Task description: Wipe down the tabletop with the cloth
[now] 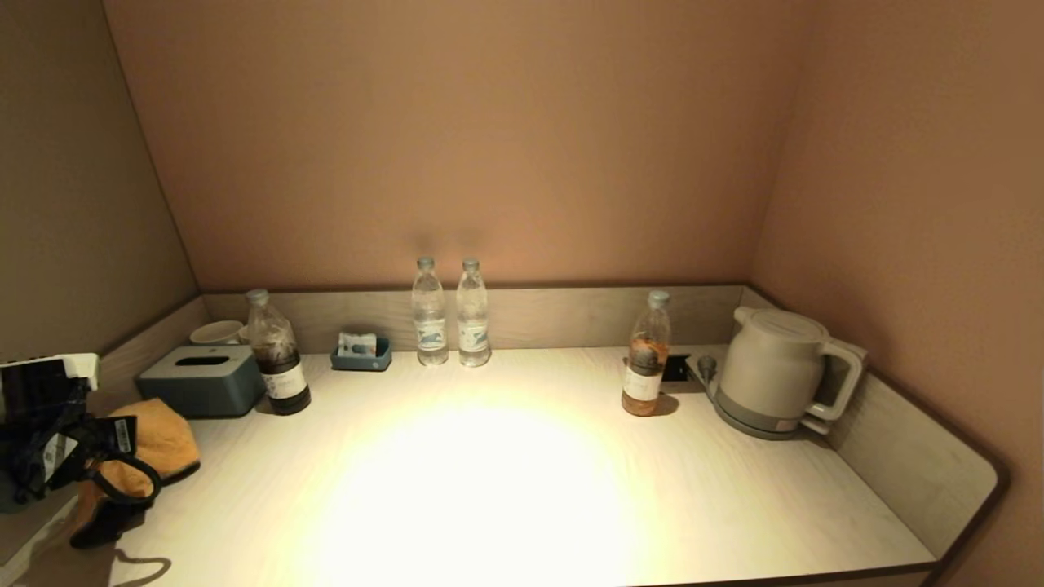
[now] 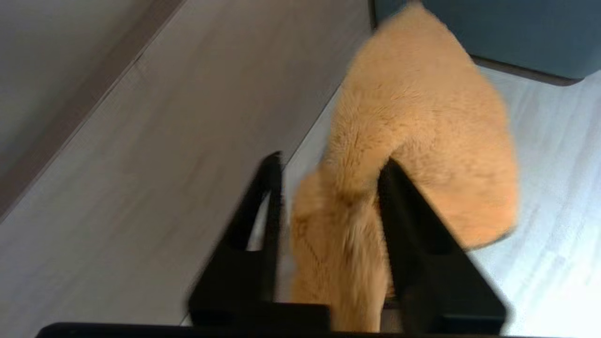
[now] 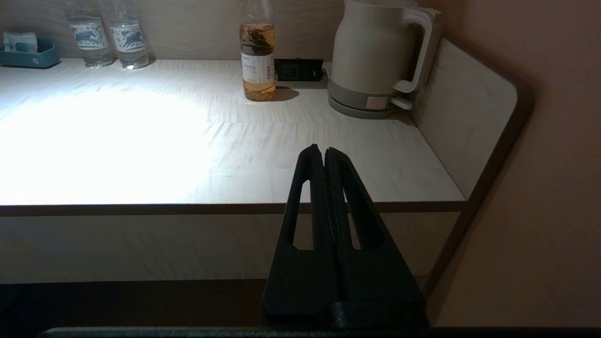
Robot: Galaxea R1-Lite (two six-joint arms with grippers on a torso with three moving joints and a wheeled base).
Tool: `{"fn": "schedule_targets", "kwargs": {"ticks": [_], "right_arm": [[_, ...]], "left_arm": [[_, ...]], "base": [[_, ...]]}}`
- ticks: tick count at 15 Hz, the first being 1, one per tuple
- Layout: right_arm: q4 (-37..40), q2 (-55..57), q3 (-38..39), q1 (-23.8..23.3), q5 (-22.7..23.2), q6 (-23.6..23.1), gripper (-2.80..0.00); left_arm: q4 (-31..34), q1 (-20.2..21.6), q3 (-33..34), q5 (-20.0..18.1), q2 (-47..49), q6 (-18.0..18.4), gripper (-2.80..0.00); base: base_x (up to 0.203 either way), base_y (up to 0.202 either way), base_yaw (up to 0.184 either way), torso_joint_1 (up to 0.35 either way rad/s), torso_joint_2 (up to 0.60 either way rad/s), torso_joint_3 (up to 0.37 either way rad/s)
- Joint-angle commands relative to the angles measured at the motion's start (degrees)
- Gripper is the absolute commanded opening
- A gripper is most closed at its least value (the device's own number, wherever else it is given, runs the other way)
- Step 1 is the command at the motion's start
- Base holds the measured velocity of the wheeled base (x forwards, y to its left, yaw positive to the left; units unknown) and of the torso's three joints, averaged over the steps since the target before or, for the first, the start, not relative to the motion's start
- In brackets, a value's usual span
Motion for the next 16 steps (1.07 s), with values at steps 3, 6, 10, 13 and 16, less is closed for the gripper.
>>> {"fn": "schedule_targets", "kwargs": {"ticks": [3,6,10,13,16], "right_arm": [[0.0,0.0,0.0,0.0,0.0,0.0,-2.80],[0.0,0.0,0.0,0.0,0.0,0.0,-2.80],[0.0,0.0,0.0,0.0,0.0,0.0,-2.80],[0.0,0.0,0.0,0.0,0.0,0.0,-2.80],[0.0,0.0,0.0,0.0,0.0,0.0,-2.80]], "left_arm": [[-0.4,0.2,-0.8,0.0,-0.4,-0.4,0.00],[-1.7,0.0,-0.2,-0.6,-4.1,-0.4,0.00],[-1.9,-1.8,2.1,-3.2,-15.5,-0.4,0.00],[-1.9,-5.3,6.0,-6.4,-24.8,-0.4,0.00],[-1.6,-7.8,8.4,-10.6,-29.8,-0.4,-2.80]], "base": [[0.000,0.000,0.000,0.000,0.00,0.000],[0.000,0.000,0.000,0.000,0.00,0.000],[0.000,0.000,0.000,0.000,0.00,0.000],[0.000,0.000,0.000,0.000,0.00,0.000],[0.000,0.000,0.000,0.000,0.00,0.000]]}}
